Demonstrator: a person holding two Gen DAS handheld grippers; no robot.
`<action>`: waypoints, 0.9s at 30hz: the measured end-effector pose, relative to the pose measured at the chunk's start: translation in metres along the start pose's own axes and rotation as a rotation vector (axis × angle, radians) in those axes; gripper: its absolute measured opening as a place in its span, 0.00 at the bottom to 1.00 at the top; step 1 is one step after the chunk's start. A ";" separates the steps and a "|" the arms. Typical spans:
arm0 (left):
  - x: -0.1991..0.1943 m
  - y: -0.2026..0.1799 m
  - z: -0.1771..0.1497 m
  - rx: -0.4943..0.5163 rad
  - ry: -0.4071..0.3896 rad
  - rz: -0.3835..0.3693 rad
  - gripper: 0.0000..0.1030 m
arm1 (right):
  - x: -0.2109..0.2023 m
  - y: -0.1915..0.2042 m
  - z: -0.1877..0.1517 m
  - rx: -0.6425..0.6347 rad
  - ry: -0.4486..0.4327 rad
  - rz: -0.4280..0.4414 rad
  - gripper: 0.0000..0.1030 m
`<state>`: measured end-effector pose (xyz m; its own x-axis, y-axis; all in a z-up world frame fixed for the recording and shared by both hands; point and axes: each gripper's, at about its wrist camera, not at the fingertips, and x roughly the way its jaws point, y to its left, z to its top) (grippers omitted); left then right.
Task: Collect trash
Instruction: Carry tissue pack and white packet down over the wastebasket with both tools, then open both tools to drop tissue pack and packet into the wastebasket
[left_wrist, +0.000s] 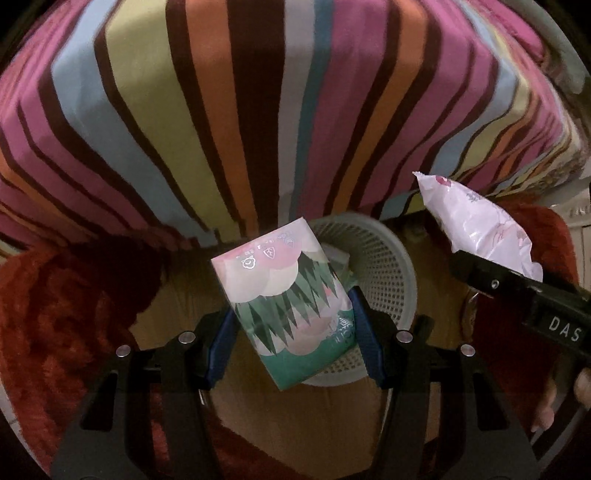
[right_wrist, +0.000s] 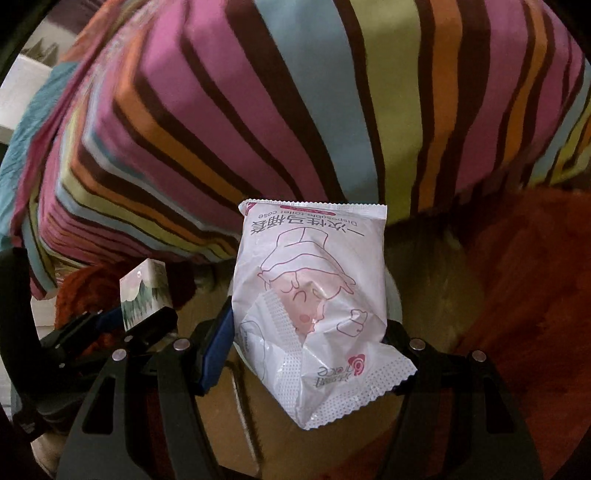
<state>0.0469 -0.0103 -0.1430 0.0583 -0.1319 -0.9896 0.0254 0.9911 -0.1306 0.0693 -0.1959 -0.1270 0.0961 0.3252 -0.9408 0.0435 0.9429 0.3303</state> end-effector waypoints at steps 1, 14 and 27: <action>0.007 0.000 0.000 -0.003 0.022 -0.002 0.55 | 0.005 -0.002 0.002 0.012 0.019 0.002 0.61; 0.072 -0.018 0.000 0.018 0.237 -0.015 0.55 | 0.066 -0.011 0.010 0.130 0.256 0.009 0.61; 0.125 -0.016 -0.009 -0.025 0.399 -0.013 0.56 | 0.125 -0.031 -0.003 0.212 0.398 -0.058 0.61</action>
<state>0.0450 -0.0427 -0.2647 -0.3347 -0.1319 -0.9330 -0.0007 0.9902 -0.1397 0.0773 -0.1838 -0.2549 -0.3004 0.3142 -0.9006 0.2443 0.9380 0.2458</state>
